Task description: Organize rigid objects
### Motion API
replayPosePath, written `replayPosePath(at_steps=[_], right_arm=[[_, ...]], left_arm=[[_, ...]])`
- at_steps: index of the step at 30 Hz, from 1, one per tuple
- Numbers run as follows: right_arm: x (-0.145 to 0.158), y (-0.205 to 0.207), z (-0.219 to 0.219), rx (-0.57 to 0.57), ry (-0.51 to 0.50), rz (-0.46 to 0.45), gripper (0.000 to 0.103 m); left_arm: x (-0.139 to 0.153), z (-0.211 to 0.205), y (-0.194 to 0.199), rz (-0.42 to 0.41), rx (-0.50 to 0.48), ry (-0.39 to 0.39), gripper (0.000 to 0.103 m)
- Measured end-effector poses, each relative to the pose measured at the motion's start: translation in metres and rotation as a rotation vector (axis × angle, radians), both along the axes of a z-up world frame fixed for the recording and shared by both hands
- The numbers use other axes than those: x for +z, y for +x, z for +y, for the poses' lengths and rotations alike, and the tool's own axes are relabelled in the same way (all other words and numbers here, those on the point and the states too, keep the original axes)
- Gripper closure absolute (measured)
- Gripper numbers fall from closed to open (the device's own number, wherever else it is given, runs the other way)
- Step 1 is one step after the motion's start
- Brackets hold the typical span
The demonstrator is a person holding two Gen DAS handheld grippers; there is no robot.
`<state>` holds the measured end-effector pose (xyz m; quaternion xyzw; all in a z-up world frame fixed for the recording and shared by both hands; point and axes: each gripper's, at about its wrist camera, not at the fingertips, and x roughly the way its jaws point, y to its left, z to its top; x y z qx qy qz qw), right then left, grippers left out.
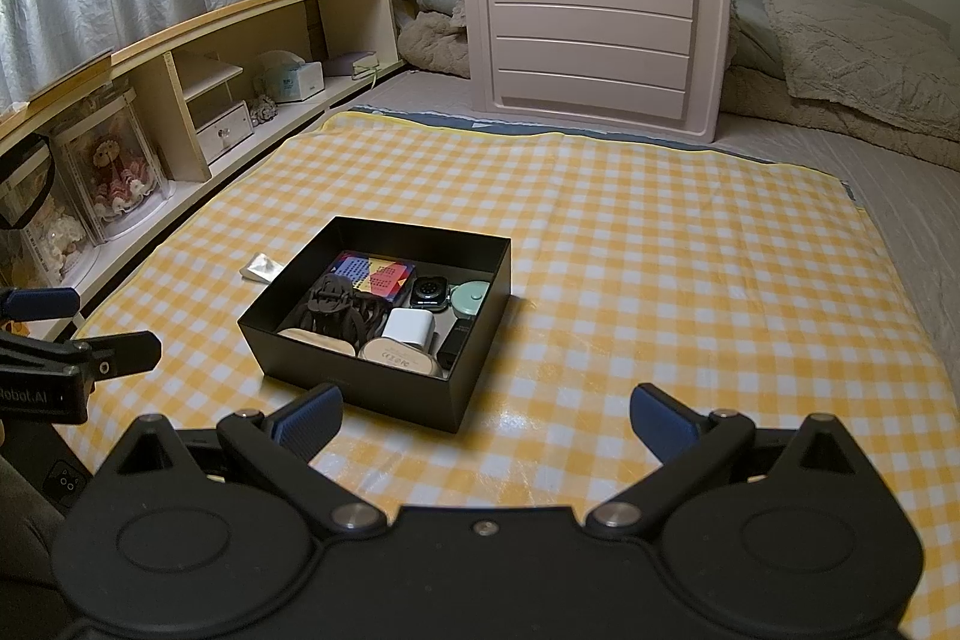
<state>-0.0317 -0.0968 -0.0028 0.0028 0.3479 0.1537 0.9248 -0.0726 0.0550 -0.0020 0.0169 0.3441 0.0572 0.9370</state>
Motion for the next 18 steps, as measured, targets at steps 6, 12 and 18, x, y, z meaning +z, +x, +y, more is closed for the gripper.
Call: replayPosePath(at_steps=[6, 12, 18], right_arm=[[-0.0001, 0.0001, -0.0003, 0.001, 0.000, 0.000, 0.000], [-0.0001, 0.0001, -0.0005, 0.001, 0.000, 0.000, 0.000], [-0.0001, 0.0001, -0.0004, 0.001, 0.000, 0.000, 0.000]], left_arm=[[0.0004, 0.0007, -0.0003, 0.000, 0.004, -0.003, 0.000], [-0.0002, 0.0009, 0.0001, 0.000, 0.004, -0.001, 0.000], [-0.0003, 0.0007, 0.0003, 0.001, 0.006, -0.002, 0.000]])
